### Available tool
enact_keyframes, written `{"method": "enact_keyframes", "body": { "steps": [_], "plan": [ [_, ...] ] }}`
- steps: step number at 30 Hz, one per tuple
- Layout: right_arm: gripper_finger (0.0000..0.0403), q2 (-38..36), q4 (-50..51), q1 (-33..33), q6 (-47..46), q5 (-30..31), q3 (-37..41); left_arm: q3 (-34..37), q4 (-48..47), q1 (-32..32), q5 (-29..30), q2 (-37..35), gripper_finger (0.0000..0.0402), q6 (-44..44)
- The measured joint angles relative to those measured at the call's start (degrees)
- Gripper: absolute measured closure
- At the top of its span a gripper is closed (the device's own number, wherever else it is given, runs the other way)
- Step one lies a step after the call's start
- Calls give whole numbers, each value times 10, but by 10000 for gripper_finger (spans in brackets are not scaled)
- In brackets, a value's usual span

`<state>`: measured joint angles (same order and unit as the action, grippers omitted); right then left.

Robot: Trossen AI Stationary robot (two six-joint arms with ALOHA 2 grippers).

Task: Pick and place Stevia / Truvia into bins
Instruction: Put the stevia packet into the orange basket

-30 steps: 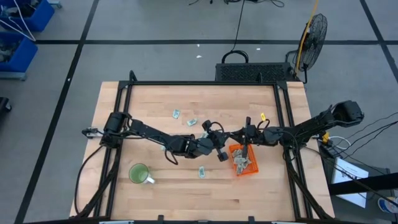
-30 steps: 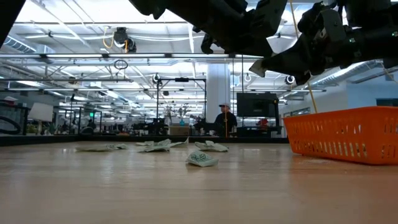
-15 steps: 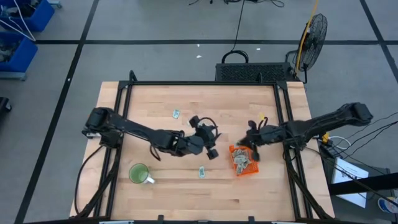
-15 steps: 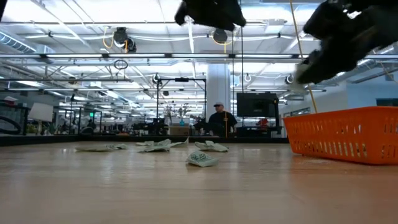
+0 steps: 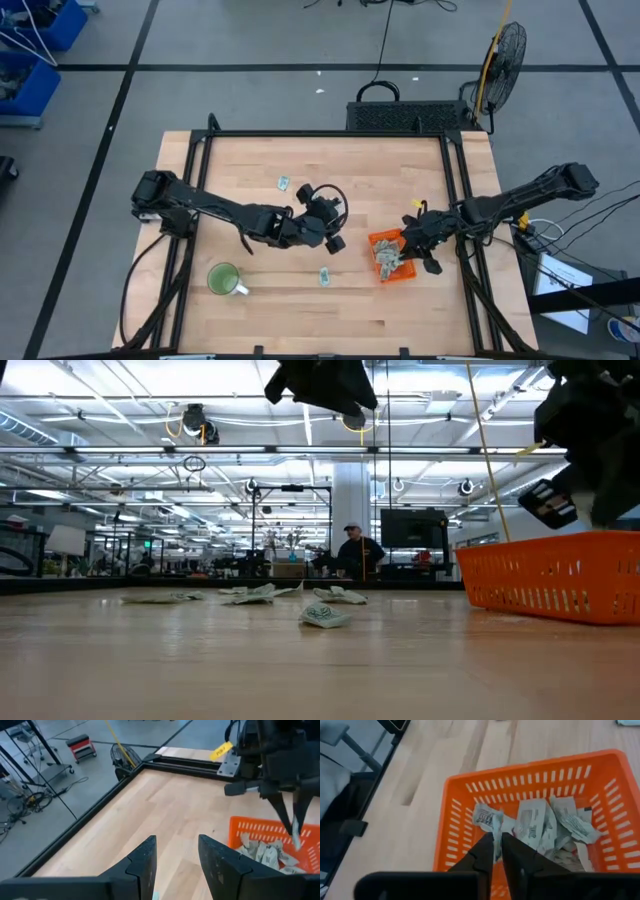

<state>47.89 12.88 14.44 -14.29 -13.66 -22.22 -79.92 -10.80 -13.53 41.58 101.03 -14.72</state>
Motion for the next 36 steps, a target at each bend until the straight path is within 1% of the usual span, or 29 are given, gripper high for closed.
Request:
{"method": "enact_keyframes", "body": {
  "steps": [2,7,13,14,16,18,21,23,24,26,30,36],
  "plan": [
    [357,7,-9,0,0,-15,1,0,0,1,2,-1,250,-6],
    [331,17,-60,0,22,-88,1,0,1,4,4,-1,250,0],
    [321,12,-127,-1,45,-87,1,0,-31,11,-2,-1,250,-10],
    [322,12,-143,-1,47,-87,1,0,-46,11,-12,-1,250,-15],
    [324,12,-170,-1,56,-87,1,0,-78,11,-64,-1,250,-28],
    [325,12,-193,-1,77,-81,1,0,-103,11,-142,0,250,-59],
    [324,12,-204,-1,106,-47,1,0,-116,7,-269,18,250,-107],
    [323,12,-203,-1,111,-22,1,1,-115,-1,-319,40,250,-116],
    [323,13,-204,-1,112,-12,1,1,-108,-6,-329,53,250,-113],
    [324,13,-205,-1,111,4,5,1,-101,-17,-329,77,250,-111],
    [325,13,-207,-1,111,3,9,1,-104,-31,-328,124,250,-130],
    [324,13,-217,-1,111,3,12,1,-116,-41,-328,162,250,-113]
  ]
}}
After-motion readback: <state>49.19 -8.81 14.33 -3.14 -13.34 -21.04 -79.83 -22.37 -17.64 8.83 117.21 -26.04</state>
